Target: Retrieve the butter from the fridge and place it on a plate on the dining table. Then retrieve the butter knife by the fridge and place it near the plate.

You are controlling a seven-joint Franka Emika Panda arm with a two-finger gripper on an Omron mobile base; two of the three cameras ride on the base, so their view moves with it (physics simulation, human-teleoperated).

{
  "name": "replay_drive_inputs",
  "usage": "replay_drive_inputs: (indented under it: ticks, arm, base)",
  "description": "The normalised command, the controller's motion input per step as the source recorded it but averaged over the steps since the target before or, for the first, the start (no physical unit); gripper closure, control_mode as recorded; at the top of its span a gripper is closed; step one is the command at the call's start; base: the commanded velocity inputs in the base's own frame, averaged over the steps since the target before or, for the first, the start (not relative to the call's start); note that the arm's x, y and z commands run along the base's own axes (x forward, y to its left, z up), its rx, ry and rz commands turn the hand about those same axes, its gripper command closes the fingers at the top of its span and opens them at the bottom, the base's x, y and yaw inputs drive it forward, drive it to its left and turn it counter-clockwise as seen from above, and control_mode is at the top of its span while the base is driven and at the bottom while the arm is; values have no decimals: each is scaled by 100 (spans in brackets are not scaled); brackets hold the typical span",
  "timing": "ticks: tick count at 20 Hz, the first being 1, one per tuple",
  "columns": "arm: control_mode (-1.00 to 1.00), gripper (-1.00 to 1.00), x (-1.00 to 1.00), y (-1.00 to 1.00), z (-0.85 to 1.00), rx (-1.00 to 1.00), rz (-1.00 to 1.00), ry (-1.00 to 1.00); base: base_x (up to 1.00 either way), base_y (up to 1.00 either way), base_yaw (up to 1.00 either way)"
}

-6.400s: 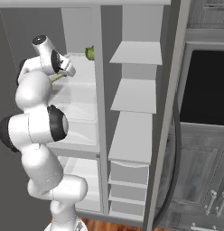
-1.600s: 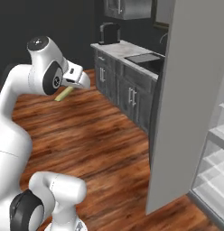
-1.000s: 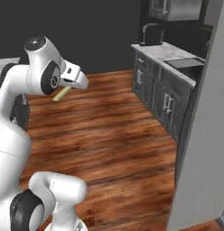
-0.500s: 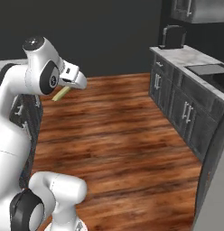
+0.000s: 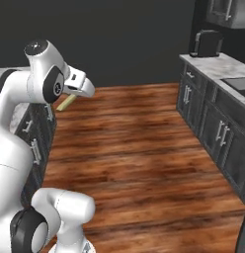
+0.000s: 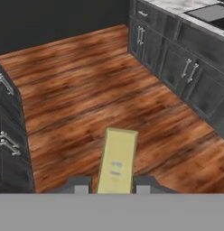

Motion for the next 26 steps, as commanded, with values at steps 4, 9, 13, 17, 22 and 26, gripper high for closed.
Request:
replay_drive_inputs:
  ticks: [4, 9, 13, 17, 22, 26]
  arm:
    - [100, 100, 0, 0, 0, 0, 0, 0]
    - [100, 100, 0, 0, 0, 0, 0, 0]
    - [100, 100, 0, 0, 0, 0, 0, 0]
    - [100, 100, 0, 0, 0, 0, 0, 0]
    - [100, 100, 0, 0, 0, 0, 0, 0]
    - [100, 100, 0, 0, 0, 0, 0, 0]
  base:
    - [42, -27, 11]
    - [42, -42, 9]
    - [47, -44, 14]
    - [19, -34, 19]
    - [-40, -10, 29]
    - [-48, 0, 35]
